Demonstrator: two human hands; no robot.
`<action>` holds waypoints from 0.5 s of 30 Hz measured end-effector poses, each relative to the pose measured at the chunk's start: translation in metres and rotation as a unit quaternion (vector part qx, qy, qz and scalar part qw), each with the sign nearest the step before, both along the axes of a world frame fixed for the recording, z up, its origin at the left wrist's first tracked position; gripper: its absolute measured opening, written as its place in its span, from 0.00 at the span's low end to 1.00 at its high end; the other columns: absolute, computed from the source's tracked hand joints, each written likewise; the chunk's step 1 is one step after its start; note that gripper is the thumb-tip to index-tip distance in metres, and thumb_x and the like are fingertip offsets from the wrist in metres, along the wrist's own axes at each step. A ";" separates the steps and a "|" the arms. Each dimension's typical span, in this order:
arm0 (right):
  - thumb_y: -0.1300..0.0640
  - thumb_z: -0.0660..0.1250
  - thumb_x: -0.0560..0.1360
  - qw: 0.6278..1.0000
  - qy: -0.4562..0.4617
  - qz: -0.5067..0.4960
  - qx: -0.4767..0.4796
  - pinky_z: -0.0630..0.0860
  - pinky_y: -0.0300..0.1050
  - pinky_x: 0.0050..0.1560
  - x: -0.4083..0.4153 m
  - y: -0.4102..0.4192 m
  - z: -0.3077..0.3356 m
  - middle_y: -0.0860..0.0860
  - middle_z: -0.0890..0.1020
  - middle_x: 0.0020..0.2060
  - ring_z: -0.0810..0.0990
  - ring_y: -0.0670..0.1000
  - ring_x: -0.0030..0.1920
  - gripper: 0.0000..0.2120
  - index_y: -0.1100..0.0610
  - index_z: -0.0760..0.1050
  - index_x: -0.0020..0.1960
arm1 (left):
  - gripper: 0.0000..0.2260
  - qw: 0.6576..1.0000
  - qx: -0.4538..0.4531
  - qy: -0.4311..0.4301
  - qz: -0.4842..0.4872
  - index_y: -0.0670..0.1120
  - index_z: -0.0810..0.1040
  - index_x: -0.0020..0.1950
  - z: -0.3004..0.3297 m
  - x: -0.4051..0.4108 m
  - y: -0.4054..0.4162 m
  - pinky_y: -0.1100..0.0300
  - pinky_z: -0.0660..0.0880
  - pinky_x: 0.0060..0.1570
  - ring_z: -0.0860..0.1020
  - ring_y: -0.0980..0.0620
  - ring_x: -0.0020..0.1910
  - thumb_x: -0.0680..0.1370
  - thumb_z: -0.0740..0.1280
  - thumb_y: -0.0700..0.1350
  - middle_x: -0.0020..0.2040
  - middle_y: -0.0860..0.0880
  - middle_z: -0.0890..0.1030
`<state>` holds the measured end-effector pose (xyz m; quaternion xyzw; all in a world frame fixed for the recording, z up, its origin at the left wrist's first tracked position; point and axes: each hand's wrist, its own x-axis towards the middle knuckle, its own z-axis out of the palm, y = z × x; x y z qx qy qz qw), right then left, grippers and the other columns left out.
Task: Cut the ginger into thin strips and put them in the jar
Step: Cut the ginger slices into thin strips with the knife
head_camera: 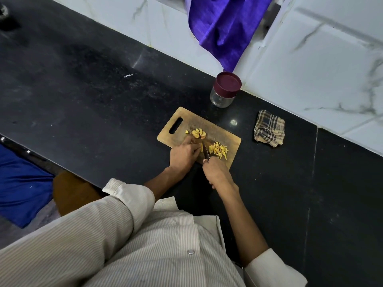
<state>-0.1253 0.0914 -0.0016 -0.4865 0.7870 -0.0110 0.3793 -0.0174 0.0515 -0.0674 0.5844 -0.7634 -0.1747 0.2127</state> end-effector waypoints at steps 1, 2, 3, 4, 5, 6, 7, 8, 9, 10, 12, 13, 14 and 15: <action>0.53 0.55 0.84 1.000 0.005 0.001 0.012 0.80 0.56 0.53 0.001 -0.003 0.002 0.60 0.81 0.50 0.82 0.60 0.51 0.16 0.63 0.76 0.56 | 0.10 1.000 0.001 0.000 0.002 0.47 0.83 0.52 0.000 0.000 -0.001 0.60 0.66 0.32 0.79 0.47 0.42 0.80 0.63 0.48 0.60 0.48 0.76; 0.54 0.55 0.84 1.000 0.008 -0.002 0.028 0.81 0.55 0.50 0.001 -0.007 0.004 0.59 0.81 0.47 0.82 0.59 0.48 0.15 0.63 0.76 0.53 | 0.10 1.000 0.003 0.002 0.002 0.47 0.83 0.51 -0.001 0.000 -0.001 0.59 0.67 0.32 0.79 0.47 0.43 0.80 0.64 0.48 0.59 0.48 0.76; 0.55 0.54 0.83 0.999 0.008 -0.008 0.048 0.82 0.52 0.44 0.002 -0.011 0.008 0.59 0.81 0.44 0.82 0.58 0.42 0.15 0.62 0.75 0.49 | 0.10 1.000 0.000 0.005 -0.001 0.46 0.84 0.51 -0.001 0.000 -0.002 0.58 0.69 0.32 0.80 0.46 0.42 0.79 0.64 0.48 0.59 0.48 0.76; 0.57 0.54 0.83 0.998 0.006 -0.014 0.069 0.80 0.49 0.37 0.004 -0.014 0.013 0.58 0.80 0.41 0.80 0.56 0.37 0.14 0.62 0.74 0.46 | 0.09 1.000 -0.004 0.006 -0.006 0.46 0.84 0.50 -0.002 0.001 -0.002 0.56 0.71 0.32 0.79 0.46 0.42 0.79 0.65 0.48 0.58 0.47 0.76; 0.57 0.53 0.83 0.996 0.003 -0.018 0.086 0.77 0.46 0.32 0.005 -0.018 0.017 0.58 0.79 0.37 0.78 0.54 0.32 0.15 0.62 0.75 0.46 | 0.09 1.000 -0.008 0.006 -0.013 0.46 0.83 0.49 -0.003 0.001 -0.002 0.55 0.73 0.32 0.79 0.46 0.42 0.79 0.65 0.48 0.58 0.47 0.76; 0.57 0.53 0.83 0.995 0.001 -0.021 0.096 0.74 0.44 0.29 0.006 -0.020 0.021 0.57 0.78 0.35 0.76 0.53 0.30 0.15 0.63 0.75 0.47 | 0.09 1.000 -0.009 0.006 -0.019 0.46 0.83 0.49 -0.004 0.001 -0.002 0.54 0.75 0.32 0.79 0.46 0.41 0.79 0.65 0.48 0.57 0.47 0.76; 0.58 0.53 0.83 0.995 0.001 -0.020 0.102 0.72 0.43 0.28 0.006 -0.023 0.023 0.57 0.78 0.35 0.75 0.52 0.28 0.16 0.63 0.76 0.48 | 0.09 1.000 -0.011 0.007 -0.023 0.46 0.83 0.49 -0.005 0.001 -0.002 0.53 0.76 0.32 0.79 0.46 0.41 0.78 0.65 0.48 0.57 0.46 0.76; 0.58 0.53 0.83 0.994 0.003 -0.017 0.104 0.73 0.43 0.29 0.007 -0.024 0.023 0.57 0.78 0.35 0.75 0.52 0.28 0.16 0.65 0.77 0.50 | 0.09 0.999 -0.016 0.011 -0.026 0.46 0.83 0.49 -0.006 0.002 -0.003 0.53 0.76 0.31 0.80 0.46 0.41 0.78 0.66 0.48 0.57 0.46 0.76; 0.59 0.53 0.83 0.995 0.005 -0.008 0.101 0.76 0.45 0.32 0.008 -0.023 0.022 0.58 0.79 0.37 0.76 0.53 0.30 0.17 0.66 0.77 0.52 | 0.08 0.999 -0.020 0.013 -0.027 0.45 0.83 0.49 -0.006 0.002 -0.003 0.53 0.76 0.31 0.80 0.46 0.40 0.78 0.66 0.47 0.57 0.46 0.77; 0.59 0.53 0.83 0.996 0.009 0.003 0.090 0.80 0.47 0.38 0.009 -0.019 0.017 0.59 0.80 0.40 0.79 0.55 0.34 0.16 0.66 0.77 0.54 | 0.08 0.999 -0.021 0.011 -0.026 0.45 0.83 0.49 -0.007 0.001 -0.003 0.53 0.76 0.31 0.80 0.45 0.40 0.78 0.66 0.47 0.57 0.46 0.77; 0.60 0.54 0.82 0.999 0.014 0.011 0.045 0.81 0.54 0.51 0.012 -0.005 0.003 0.61 0.80 0.51 0.82 0.59 0.48 0.15 0.66 0.75 0.59 | 0.08 0.999 -0.024 0.003 -0.024 0.46 0.83 0.48 -0.008 0.000 -0.003 0.55 0.74 0.30 0.80 0.46 0.39 0.78 0.66 0.47 0.56 0.46 0.77; 0.60 0.55 0.82 1.000 0.018 0.006 0.023 0.80 0.57 0.53 0.013 0.004 -0.004 0.62 0.80 0.55 0.82 0.62 0.52 0.14 0.66 0.74 0.61 | 0.08 0.999 -0.028 0.002 -0.023 0.46 0.83 0.48 -0.008 -0.001 -0.003 0.55 0.74 0.29 0.80 0.46 0.38 0.78 0.66 0.47 0.56 0.47 0.77; 0.60 0.55 0.82 1.000 0.025 0.001 0.009 0.79 0.57 0.54 0.014 0.012 -0.011 0.62 0.79 0.58 0.80 0.63 0.55 0.14 0.65 0.72 0.63 | 0.09 0.999 -0.029 0.001 -0.022 0.46 0.83 0.48 -0.008 0.000 -0.003 0.55 0.75 0.29 0.80 0.46 0.39 0.79 0.65 0.47 0.56 0.47 0.77; 0.60 0.55 0.83 0.999 0.032 -0.001 0.002 0.78 0.55 0.55 0.016 0.020 -0.016 0.62 0.78 0.60 0.79 0.63 0.58 0.14 0.65 0.70 0.64 | 0.09 0.999 -0.026 -0.002 -0.021 0.46 0.84 0.49 -0.008 0.000 -0.003 0.55 0.76 0.30 0.80 0.46 0.40 0.79 0.65 0.48 0.57 0.47 0.77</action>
